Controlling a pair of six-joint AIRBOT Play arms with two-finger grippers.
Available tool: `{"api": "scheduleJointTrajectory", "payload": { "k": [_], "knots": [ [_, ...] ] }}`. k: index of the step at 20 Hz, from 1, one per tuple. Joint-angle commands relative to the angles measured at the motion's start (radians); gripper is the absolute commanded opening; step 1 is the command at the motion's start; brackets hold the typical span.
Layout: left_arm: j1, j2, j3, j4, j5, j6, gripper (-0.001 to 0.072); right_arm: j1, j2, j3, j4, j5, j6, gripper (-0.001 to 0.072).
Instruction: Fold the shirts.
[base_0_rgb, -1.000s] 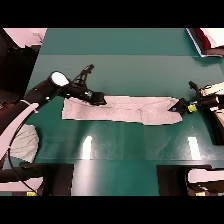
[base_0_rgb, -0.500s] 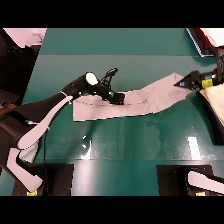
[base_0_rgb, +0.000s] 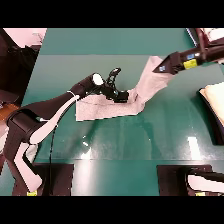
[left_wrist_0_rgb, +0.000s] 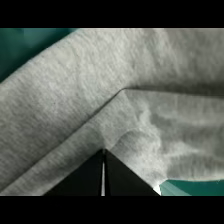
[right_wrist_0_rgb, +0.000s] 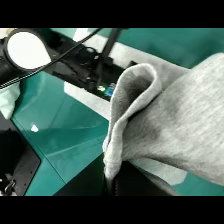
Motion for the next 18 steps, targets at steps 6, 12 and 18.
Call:
{"api": "scheduleJointTrajectory", "payload": {
  "k": [6,12,18],
  "knots": [
    [0.052,0.004,0.046,0.053,-0.119,0.014,0.0026,0.154,-0.084,0.106,-0.002,-0.002,0.009,0.0012],
    [0.203,0.125,0.165,0.270,-0.237,-0.056,0.0026,0.249,-0.086,0.106,-0.006,-0.090,-0.021,0.0012],
    [0.429,0.380,0.204,0.360,-0.282,-0.057,0.0027,0.383,-0.195,0.106,-0.005,-0.191,-0.080,0.0014]
  ]
}}
